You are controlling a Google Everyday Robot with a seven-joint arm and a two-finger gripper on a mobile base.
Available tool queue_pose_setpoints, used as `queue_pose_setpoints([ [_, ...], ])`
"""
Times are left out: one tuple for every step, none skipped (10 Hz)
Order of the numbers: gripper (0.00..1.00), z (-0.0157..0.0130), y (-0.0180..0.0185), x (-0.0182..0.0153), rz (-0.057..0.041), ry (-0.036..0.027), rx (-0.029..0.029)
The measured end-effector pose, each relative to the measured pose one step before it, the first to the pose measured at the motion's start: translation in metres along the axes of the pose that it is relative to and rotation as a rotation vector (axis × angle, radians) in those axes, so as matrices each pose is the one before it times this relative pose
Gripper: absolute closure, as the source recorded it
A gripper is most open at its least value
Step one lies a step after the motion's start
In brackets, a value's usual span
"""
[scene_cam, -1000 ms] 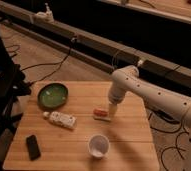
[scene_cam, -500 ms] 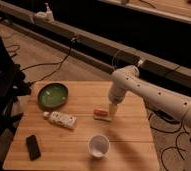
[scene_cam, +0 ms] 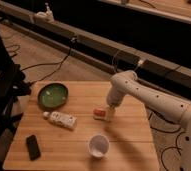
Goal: Place the pepper in the ceramic cup
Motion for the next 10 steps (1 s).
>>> queue_pose_setpoints([
  [0.24,0.00449,0.00041,-0.00003,0.00190,-0.00486,-0.00433],
  [0.28,0.00647,0.00003,0.00189,0.00306,-0.00426,-0.00503],
  [0.34,0.00186,-0.00079,0.00171,0.00219,0.00067,0.00113],
  [0.46,0.00110,-0.00147,0.00188,0.00076,0.00236,0.00439],
  [0.57,-0.00093,-0.00174,0.00087,0.00445,0.00112,0.00550],
  [0.66,-0.00212,-0.00134,0.00100,0.00524,0.00269,0.00479],
  [0.76,-0.00227,-0.00058,0.00018,0.00169,0.00443,0.00382],
  [0.94,-0.00243,0.00029,-0.00072,-0.00276,0.00712,0.00413],
  [0.99,-0.00124,0.00060,0.00014,-0.00126,0.00399,0.00056],
  [1.00,-0.00316,-0.00015,-0.00191,-0.00441,0.00073,0.00472],
])
